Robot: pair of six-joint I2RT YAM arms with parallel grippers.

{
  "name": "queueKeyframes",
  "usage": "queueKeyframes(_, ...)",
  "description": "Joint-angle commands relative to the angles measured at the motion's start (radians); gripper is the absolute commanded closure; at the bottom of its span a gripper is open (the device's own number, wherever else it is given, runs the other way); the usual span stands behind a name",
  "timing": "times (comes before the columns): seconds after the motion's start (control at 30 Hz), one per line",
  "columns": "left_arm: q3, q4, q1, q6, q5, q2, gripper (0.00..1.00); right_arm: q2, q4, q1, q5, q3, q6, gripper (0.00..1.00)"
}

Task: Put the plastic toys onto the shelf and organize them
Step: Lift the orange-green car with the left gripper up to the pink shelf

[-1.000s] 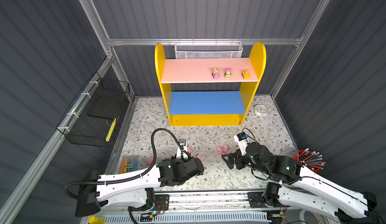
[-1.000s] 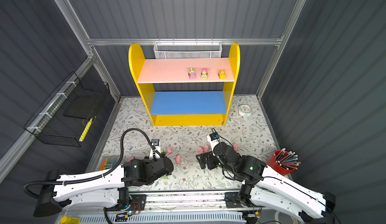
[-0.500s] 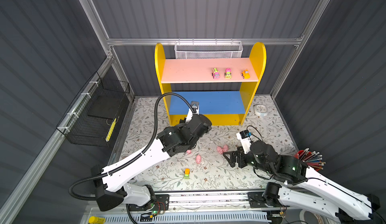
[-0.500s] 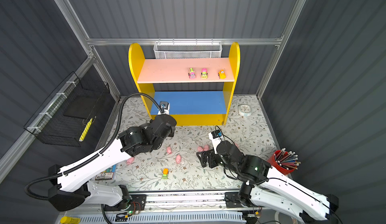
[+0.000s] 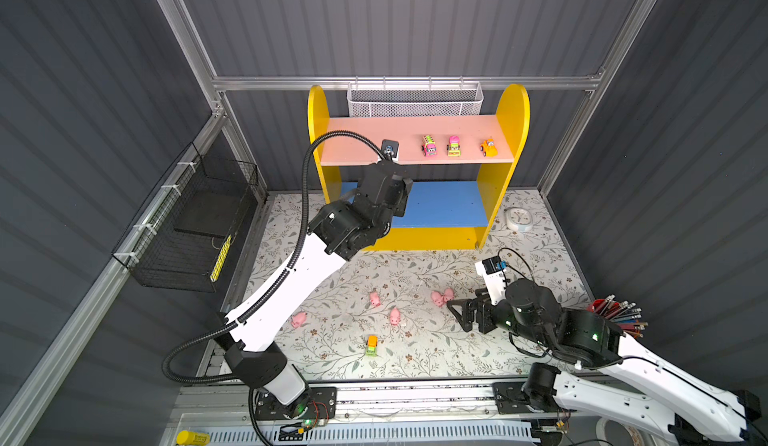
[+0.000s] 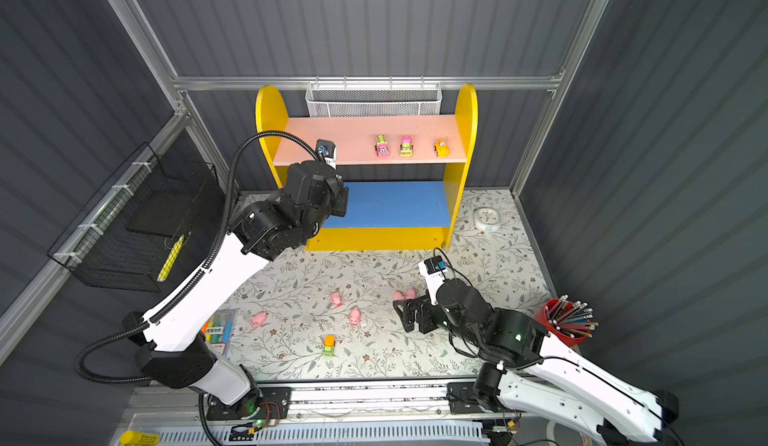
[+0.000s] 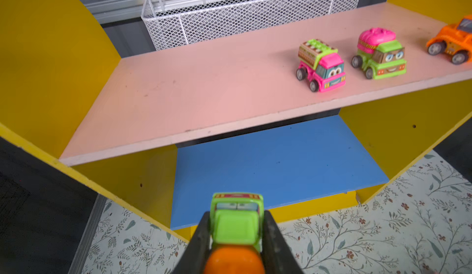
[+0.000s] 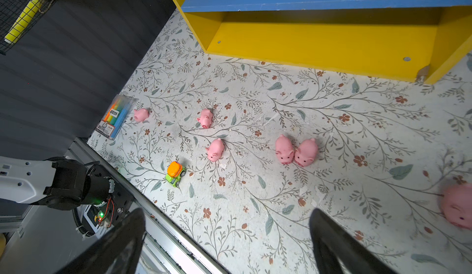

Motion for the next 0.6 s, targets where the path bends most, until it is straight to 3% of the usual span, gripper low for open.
queueKeyframes(0.0, 0.128, -0.017, 0.040, 0.054, 0.062, 0.051, 0.73, 0.001, -0.013, 0.003, 0.012, 0.053, -0.021, 0.01)
queueKeyframes(0.3, 0.511, -0.166, 0.201, 0.046, 0.221, 0.261, 0.73, 0.047, -0.018, 0.003, 0.012, 0.129, -0.050, 0.01)
queueKeyframes(0.57, 0.517, -0.144, 0.345, -0.010, 0.379, 0.282, 0.73, 0.059, -0.026, 0.003, 0.006, 0.138, -0.038, 0.01)
